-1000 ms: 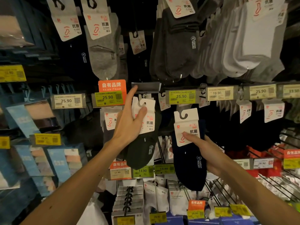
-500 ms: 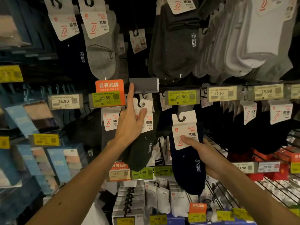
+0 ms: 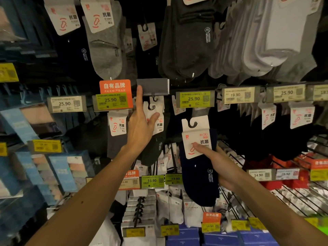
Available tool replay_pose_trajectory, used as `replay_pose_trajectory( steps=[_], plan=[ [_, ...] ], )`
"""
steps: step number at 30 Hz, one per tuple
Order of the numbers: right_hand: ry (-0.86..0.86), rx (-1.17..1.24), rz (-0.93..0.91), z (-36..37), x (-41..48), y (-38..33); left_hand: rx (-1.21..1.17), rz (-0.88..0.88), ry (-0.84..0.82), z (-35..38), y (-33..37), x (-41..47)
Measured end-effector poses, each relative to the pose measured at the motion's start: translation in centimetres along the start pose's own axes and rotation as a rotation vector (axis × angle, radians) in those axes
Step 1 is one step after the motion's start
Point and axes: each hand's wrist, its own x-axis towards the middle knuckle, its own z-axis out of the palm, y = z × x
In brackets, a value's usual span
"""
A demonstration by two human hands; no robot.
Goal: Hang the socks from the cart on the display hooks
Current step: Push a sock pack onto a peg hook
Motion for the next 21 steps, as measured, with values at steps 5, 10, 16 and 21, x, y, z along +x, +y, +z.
replay_pose_trajectory(
  steps=[5,10,16,21],
  plan=[
    [0.036,0.03,-0.042,0.9,-1.0,0.5,0.113,-0.081,-0.161,-1.5,0.7,-2.7],
    [0.064,0.015,-0.095,2.9,-2.8,1.9,-0.066,-0.148,-0.296,-3.3,3.0,-8.9],
    [0.094,-0.152,-0.089,3.1,-7.5,3.8,-0.572,-0.242,-0.546,-2.6,6.6,-11.8],
    [0.139,-0.379,-0.042,-2.1,-11.9,3.2,-0.563,-0.28,-0.707,1.1,9.0,-14.9]
  ],
)
